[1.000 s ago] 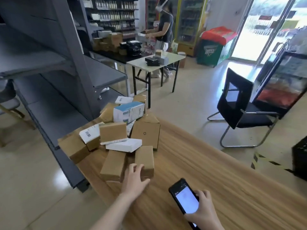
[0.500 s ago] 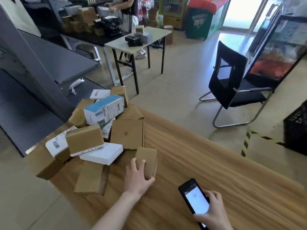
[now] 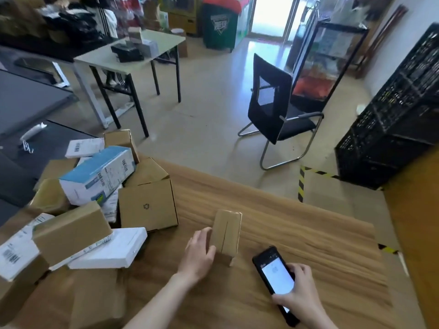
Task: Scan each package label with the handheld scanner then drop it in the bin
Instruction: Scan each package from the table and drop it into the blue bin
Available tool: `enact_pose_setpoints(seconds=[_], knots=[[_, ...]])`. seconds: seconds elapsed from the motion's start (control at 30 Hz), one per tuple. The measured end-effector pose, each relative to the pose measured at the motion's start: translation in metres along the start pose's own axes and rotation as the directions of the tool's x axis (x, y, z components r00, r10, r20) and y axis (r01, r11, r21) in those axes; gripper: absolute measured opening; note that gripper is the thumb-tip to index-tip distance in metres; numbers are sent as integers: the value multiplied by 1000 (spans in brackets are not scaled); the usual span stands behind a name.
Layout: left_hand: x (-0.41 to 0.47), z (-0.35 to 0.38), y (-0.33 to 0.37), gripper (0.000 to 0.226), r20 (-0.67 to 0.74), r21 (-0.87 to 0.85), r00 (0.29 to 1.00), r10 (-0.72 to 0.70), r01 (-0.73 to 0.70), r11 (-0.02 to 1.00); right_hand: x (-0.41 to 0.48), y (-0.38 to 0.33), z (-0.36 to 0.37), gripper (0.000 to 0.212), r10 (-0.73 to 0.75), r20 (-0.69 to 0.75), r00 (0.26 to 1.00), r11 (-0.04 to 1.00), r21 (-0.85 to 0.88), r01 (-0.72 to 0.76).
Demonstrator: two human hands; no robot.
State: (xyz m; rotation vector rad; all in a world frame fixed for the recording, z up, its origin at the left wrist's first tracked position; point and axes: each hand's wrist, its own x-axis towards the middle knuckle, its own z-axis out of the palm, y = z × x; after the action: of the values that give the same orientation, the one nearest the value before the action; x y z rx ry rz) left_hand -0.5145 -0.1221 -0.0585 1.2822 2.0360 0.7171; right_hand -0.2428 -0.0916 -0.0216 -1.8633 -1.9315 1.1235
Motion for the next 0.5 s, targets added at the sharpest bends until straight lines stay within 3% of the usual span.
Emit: enact_pose_setpoints(seconds=[0.1, 0.2, 0.3, 0.4, 0.5], knots=[[-1, 2, 10, 46, -125, 86, 984, 130, -120, 989, -2, -5, 4, 83, 39, -12, 999, 999, 7, -39], [-4, 11, 22, 60, -1, 325, 983, 185, -175, 930, -3, -9, 7, 84, 62, -25, 998, 998, -6, -62], [-4, 22, 27, 75, 75, 471, 991, 114, -136, 871, -5, -12, 9, 87, 76, -29, 997, 997, -14, -76], [4, 17, 35, 72, 28, 449, 997, 70, -75, 890, -7, -16, 11, 87, 83, -31, 996, 996, -28, -83], [12, 1, 26, 69, 64, 362, 994, 91, -108, 926, -10, -21, 13, 87, 91, -27, 996, 995, -37, -92]])
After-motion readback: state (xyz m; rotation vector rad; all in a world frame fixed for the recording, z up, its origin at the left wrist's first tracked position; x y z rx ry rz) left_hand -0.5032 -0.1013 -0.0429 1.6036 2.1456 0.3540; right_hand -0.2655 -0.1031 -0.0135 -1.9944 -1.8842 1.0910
